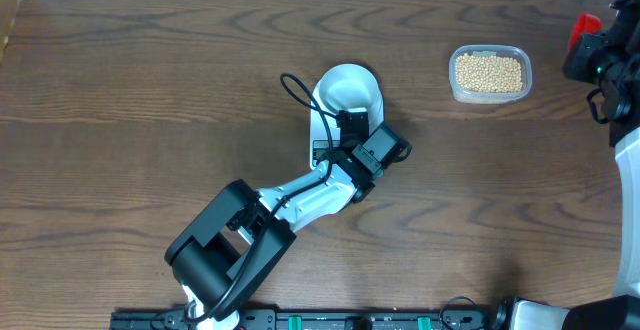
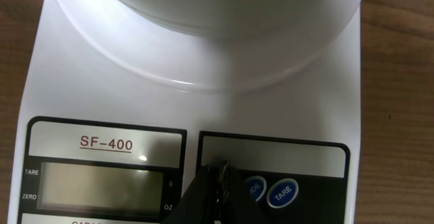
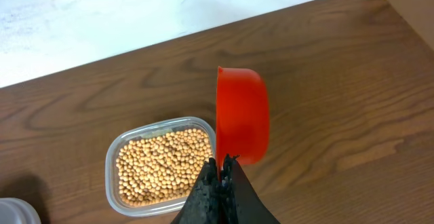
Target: Scoop item into bowl and weigh 50g on scale
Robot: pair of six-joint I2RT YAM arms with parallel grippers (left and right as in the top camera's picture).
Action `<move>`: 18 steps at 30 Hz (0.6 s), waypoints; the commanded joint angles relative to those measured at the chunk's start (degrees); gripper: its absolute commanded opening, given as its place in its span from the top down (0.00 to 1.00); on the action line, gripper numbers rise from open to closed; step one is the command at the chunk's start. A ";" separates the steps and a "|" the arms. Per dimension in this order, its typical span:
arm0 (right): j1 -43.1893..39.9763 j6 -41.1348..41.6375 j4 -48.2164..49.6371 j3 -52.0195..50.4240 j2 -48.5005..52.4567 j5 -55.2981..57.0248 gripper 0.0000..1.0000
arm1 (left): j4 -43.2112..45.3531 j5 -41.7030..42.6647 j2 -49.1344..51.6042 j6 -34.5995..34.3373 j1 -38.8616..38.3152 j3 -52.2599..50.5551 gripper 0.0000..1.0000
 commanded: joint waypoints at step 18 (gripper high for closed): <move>-0.20 -1.14 0.09 0.74 -0.02 -0.37 0.99 | -2.49 1.60 2.54 0.70 0.09 -0.44 0.93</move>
